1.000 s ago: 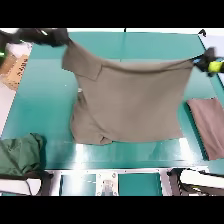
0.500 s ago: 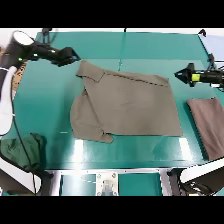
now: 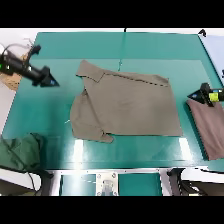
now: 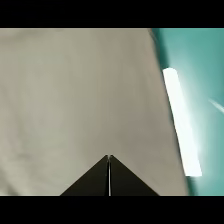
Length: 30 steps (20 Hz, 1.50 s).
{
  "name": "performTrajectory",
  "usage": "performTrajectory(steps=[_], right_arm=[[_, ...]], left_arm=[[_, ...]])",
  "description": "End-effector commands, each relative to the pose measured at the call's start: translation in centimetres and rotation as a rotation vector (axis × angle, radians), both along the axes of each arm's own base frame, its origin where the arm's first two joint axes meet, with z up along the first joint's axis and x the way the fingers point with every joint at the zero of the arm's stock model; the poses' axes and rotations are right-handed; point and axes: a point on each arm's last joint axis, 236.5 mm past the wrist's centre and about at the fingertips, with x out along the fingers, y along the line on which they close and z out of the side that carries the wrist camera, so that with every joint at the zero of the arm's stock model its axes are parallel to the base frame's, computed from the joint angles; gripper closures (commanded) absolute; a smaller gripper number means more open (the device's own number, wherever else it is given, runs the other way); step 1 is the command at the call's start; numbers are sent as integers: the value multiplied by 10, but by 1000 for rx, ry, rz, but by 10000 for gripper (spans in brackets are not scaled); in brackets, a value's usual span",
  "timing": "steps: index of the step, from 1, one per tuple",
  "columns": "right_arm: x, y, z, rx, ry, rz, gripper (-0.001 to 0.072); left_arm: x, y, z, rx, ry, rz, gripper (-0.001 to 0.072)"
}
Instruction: Fold the shirts.
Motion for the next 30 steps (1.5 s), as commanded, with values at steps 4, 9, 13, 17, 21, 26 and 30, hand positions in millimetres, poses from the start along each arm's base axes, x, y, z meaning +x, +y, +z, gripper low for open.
performTrajectory(steps=[4,9,13,17,21,26,30], right_arm=[[-51,-26,-10,-70,51,-107,492],[-62,-30,-15,-69,83,-109,479],[-77,-25,-28,-61,139,-93,369],[-115,-18,-55,-34,270,-88,347],[-149,5,-95,34,360,-119,282],[-139,43,-117,184,299,-146,283],[-130,58,-116,220,266,-102,308]], left_arm=[[-114,-6,-106,-34,235,55,107],[-110,-42,-152,22,132,65,236],[-111,-59,-149,2,101,-18,682],[-102,-35,-136,13,115,1,682],[-106,-25,-137,41,116,-28,682],[-105,-25,-137,41,115,-27,681],[-105,-25,-137,41,114,-27,682]])
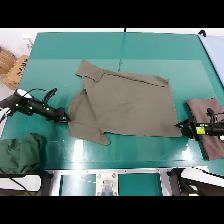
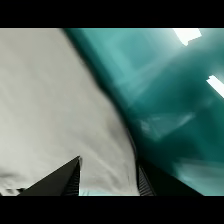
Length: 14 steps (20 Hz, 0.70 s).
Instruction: Fold the shirts.
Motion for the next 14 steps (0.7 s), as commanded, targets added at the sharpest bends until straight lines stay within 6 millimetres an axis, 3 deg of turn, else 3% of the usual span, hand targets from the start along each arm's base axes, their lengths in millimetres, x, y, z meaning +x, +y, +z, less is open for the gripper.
performTrajectory(steps=[1,3,5,8,10,12,14], right_arm=[[7,12,-3,23,-34,14,357],[6,19,-1,43,-29,38,364],[3,30,3,70,-22,73,474],[-9,43,9,118,11,132,503],[-7,44,20,140,6,149,688],[8,41,40,148,-42,135,698],[35,33,80,133,-161,133,698]], left_arm=[[0,0,0,2,1,-2,682],[-1,0,0,0,2,-3,682],[-1,0,1,-2,4,-4,682],[-4,-2,4,-12,12,-13,682],[-3,-3,8,-15,2,-14,683],[0,-3,24,-12,-41,-15,683],[12,-3,63,-8,-134,-18,683]])
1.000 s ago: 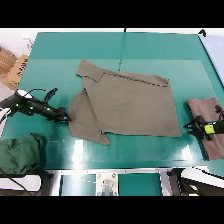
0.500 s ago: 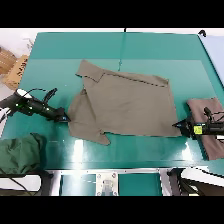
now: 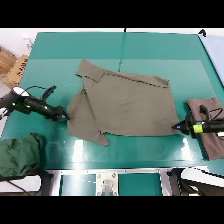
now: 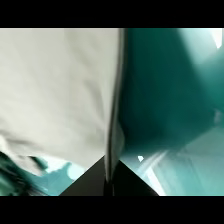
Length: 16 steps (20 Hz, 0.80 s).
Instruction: Fold the shirts.
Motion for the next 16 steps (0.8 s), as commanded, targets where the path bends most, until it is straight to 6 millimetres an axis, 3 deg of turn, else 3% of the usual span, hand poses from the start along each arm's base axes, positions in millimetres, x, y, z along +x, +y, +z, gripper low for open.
performTrajectory(steps=[1,3,4,6,8,10,12,13,14,16], right_arm=[[41,-5,76,21,-191,-9,698],[77,-14,162,-39,-422,-49,698],[90,-12,216,-64,-564,-67,698],[96,-1,319,-138,-817,-86,698],[87,12,414,-237,-1066,-178,698],[58,27,496,-359,-1303,-272,698],[20,46,555,-494,-1481,-317,698],[5,55,575,-549,-1541,-327,699],[-6,62,587,-580,-1575,-328,699],[-13,68,594,-609,-1587,-324,698]], left_arm=[[16,-4,67,-11,-151,-6,683],[31,-8,155,-9,-356,5,683],[35,-8,205,10,-486,14,683],[29,-8,324,64,-808,31,683],[-5,-14,437,99,-1114,61,683],[-56,-21,522,146,-1371,62,683],[-100,-23,580,181,-1537,97,683],[-112,-21,594,196,-1580,123,682],[-121,-19,602,195,-1593,151,682],[-122,-19,598,190,-1564,160,682]])
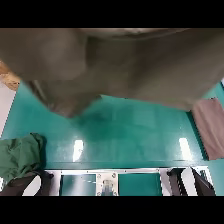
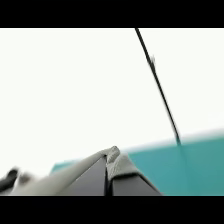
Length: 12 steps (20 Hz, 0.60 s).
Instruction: Fold the shirts.
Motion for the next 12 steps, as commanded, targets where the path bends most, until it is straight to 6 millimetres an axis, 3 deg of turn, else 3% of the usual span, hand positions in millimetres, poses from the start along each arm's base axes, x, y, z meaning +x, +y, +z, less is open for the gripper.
performTrajectory(steps=[1,3,6,9,12], right_arm=[[-28,16,36,-66,-107,-69,698],[-14,-2,6,-63,-10,-95,698],[23,-32,-61,42,129,-65,698],[77,-46,-161,140,308,25,698],[138,-53,-268,215,489,67,698]], left_arm=[[-24,6,19,-13,-49,56,682],[-1,15,-5,-19,34,79,682],[53,24,-74,-54,244,79,682],[117,35,-156,-119,400,90,682],[174,32,-257,-185,579,56,681]])
